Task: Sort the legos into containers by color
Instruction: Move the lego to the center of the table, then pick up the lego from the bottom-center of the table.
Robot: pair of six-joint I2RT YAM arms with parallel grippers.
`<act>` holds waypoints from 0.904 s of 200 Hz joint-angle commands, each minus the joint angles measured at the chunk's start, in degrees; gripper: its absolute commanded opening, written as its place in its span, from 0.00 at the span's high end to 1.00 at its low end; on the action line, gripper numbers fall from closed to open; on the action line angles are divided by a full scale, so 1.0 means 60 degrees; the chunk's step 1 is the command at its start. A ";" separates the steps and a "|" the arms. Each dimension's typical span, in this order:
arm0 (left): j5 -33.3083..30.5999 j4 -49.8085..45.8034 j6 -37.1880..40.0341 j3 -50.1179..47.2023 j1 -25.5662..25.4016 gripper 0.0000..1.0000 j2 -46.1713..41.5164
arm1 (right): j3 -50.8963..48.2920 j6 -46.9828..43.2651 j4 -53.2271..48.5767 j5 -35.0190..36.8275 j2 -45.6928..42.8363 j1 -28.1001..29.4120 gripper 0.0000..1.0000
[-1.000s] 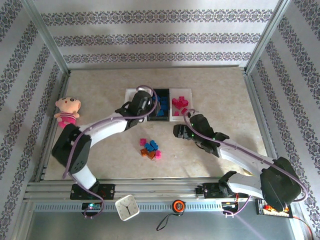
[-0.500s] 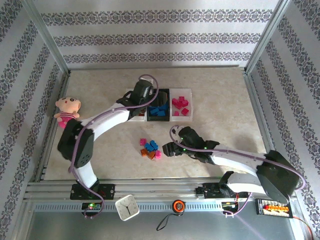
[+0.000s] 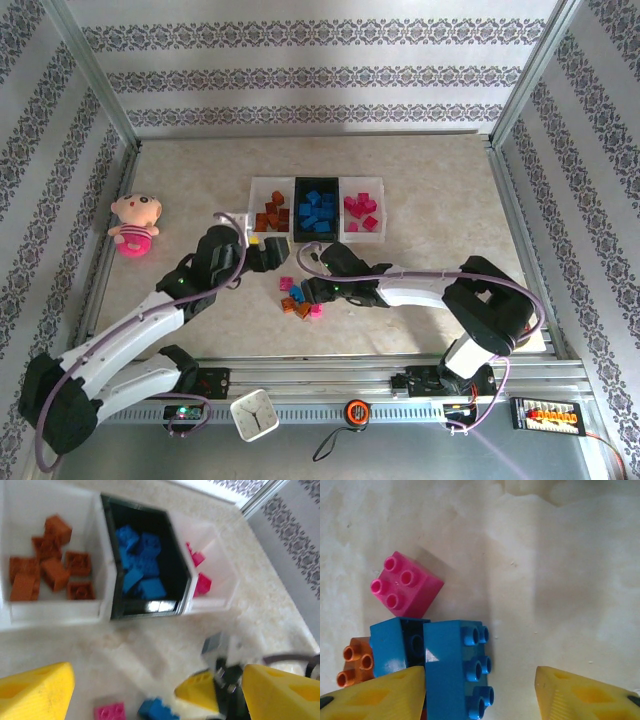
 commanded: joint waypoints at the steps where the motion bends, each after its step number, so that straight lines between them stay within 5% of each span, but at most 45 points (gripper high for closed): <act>1: 0.0120 -0.0410 -0.0540 -0.0513 -0.0108 0.13 -0.0863 | -0.0427 0.0419 -0.0612 0.0866 -0.0406 -0.0405 0.43; 27: 0.0077 -0.0908 -0.0630 -0.0846 -0.0105 0.13 -0.1674 | -0.0990 0.0579 -0.0819 0.1059 -0.1338 -0.1063 0.42; 67: 0.0154 -0.1101 -0.0959 -0.1450 -0.0104 0.12 -0.2465 | -0.0273 -0.0171 -0.1339 0.0482 -0.1227 -0.0702 0.21; 117: 0.0188 -0.1211 -0.1123 -0.1689 -0.0104 0.12 -0.2697 | 0.0479 -0.0240 -0.2386 0.2574 -0.0199 -0.0330 0.20; 147: 0.0168 -0.1108 -0.1123 -0.1785 -0.0104 0.11 -0.2653 | 0.0708 -0.0727 -0.2546 0.2501 0.0267 -0.0295 0.28; 181: 0.0125 -0.1105 -0.1074 -0.1770 -0.0104 0.07 -0.2595 | 0.0829 -0.0938 -0.2185 0.2091 0.0336 -0.0290 0.55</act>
